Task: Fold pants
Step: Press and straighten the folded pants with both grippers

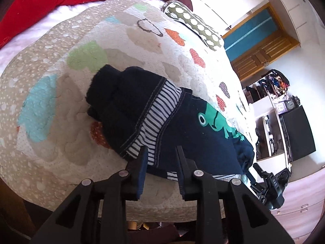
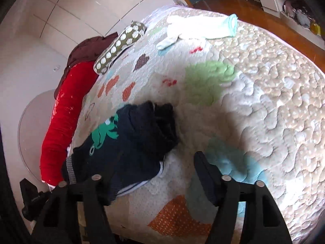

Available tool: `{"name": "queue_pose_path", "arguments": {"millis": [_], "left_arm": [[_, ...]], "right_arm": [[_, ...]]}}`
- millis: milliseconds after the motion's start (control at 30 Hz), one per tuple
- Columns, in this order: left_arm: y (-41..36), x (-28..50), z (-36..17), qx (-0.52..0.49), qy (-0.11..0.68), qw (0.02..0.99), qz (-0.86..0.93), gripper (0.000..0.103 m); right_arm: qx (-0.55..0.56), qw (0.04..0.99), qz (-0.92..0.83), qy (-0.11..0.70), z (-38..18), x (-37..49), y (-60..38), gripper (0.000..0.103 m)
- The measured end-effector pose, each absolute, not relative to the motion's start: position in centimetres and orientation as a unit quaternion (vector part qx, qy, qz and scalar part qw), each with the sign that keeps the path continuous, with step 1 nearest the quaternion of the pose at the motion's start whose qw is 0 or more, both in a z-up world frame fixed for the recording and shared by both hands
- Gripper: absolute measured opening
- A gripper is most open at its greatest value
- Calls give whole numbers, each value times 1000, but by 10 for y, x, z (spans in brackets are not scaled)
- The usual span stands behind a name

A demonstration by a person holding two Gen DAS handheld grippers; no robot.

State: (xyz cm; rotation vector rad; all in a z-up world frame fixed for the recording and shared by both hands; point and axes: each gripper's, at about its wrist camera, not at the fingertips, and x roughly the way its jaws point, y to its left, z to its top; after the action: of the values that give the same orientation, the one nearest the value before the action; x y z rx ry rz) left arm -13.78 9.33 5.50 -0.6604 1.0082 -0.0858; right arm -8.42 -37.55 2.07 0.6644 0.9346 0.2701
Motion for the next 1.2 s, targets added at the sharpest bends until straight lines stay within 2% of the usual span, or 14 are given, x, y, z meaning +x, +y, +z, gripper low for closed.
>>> {"name": "queue_pose_path", "arguments": {"millis": [200, 267, 300, 433, 533, 700, 867, 933, 1000, 1100, 1133, 1200], "left_arm": [[93, -142, 54, -315, 480, 818, -35, 26], [88, -143, 57, -300, 481, 823, -32, 28], [85, -142, 58, -295, 482, 824, -30, 29], [75, -139, 60, -282, 487, 826, -23, 30], [64, -135, 62, -268, 491, 828, -24, 30], [43, -121, 67, -236, 494, 836, -36, 32], [2, -86, 73, -198, 500, 840, -69, 34], [-19, -68, 75, -186, 502, 840, -90, 37], [-42, -49, 78, -177, 507, 836, -115, 38], [-78, -27, 84, -151, 509, 835, -146, 43], [-92, -18, 85, -142, 512, 832, -158, 47], [-121, -1, 86, -126, 521, 823, -187, 48]], "right_arm": [[319, 818, 138, 459, -1, -53, -364, 74], [301, 829, 153, 446, 5, -47, -356, 48], [304, 818, 175, 456, 4, -39, -349, 29], [289, 823, 175, 457, 8, -18, -341, 21], [287, 832, 167, 444, 19, -9, -351, 19], [301, 842, 125, 430, 17, -9, -382, 19], [297, 841, 123, 436, 4, -22, -391, 30], [281, 849, 121, 430, 10, -27, -389, 44], [271, 856, 125, 423, 14, -33, -387, 53], [263, 861, 121, 417, 16, -46, -387, 55], [262, 862, 123, 416, 16, -49, -386, 55], [263, 861, 128, 416, 16, -52, -385, 56]]}}
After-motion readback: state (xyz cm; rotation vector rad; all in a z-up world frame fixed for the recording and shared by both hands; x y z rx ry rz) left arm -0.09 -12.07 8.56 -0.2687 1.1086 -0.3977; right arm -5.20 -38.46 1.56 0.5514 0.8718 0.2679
